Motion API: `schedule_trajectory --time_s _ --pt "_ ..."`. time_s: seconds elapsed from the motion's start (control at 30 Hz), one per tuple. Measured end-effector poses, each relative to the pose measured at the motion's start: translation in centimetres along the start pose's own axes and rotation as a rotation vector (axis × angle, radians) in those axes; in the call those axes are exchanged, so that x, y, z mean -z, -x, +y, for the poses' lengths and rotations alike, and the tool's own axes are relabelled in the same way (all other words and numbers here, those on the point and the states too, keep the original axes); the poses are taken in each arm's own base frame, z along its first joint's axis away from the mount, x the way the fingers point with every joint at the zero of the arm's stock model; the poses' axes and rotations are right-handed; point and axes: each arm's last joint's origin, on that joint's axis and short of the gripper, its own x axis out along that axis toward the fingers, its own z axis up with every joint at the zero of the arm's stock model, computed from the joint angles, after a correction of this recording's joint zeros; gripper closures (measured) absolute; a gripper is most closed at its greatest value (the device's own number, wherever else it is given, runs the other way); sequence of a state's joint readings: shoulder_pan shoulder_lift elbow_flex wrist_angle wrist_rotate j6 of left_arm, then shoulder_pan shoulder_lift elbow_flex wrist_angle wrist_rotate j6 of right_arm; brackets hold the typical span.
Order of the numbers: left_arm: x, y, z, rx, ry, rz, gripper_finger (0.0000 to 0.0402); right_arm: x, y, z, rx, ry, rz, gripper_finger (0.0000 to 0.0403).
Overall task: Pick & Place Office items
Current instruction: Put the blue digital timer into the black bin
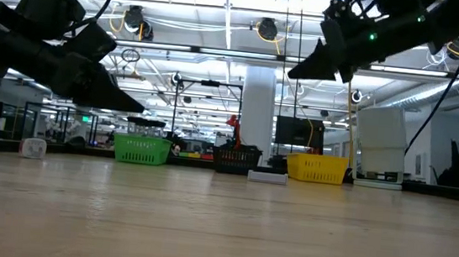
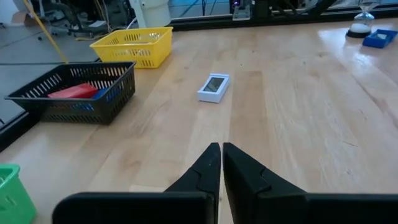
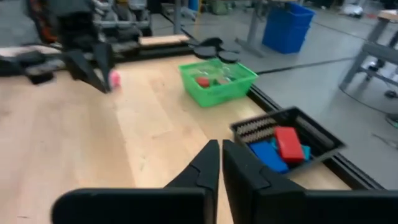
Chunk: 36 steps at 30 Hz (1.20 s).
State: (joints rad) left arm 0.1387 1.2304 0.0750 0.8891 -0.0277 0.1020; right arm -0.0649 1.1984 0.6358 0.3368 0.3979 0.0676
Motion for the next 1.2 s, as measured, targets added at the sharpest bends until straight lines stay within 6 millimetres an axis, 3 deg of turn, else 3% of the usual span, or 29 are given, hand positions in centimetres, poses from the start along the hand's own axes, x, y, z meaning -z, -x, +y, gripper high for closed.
schedule_trajectory --time_s 0.27,0.43,0.7,0.9,1.2 --pt "0.0 0.0 0.0 0.001 0.003 0.005 0.0398 0.6 0.2 1.7 -0.063 0.036 0.020 0.0322" --pt "0.0 0.0 0.0 0.000 0.003 0.000 0.0380 1.9 -0.2 2.1 -0.062 0.021 0.124 0.0261" --pt "0.0 0.0 0.0 0.000 0.006 -0.001 0.0386 5.1 -2.6 2.2 -0.019 0.056 0.270 0.0156" --pt "0.0 0.0 0.0 0.000 0.006 0.000 0.0395 6.4 -4.3 1.7 -0.039 0.048 0.297 0.0114" --pt "0.0 0.0 0.0 0.001 0.006 0.002 0.0372 3.9 -5.2 1.5 -0.076 -0.005 0.340 0.0101"
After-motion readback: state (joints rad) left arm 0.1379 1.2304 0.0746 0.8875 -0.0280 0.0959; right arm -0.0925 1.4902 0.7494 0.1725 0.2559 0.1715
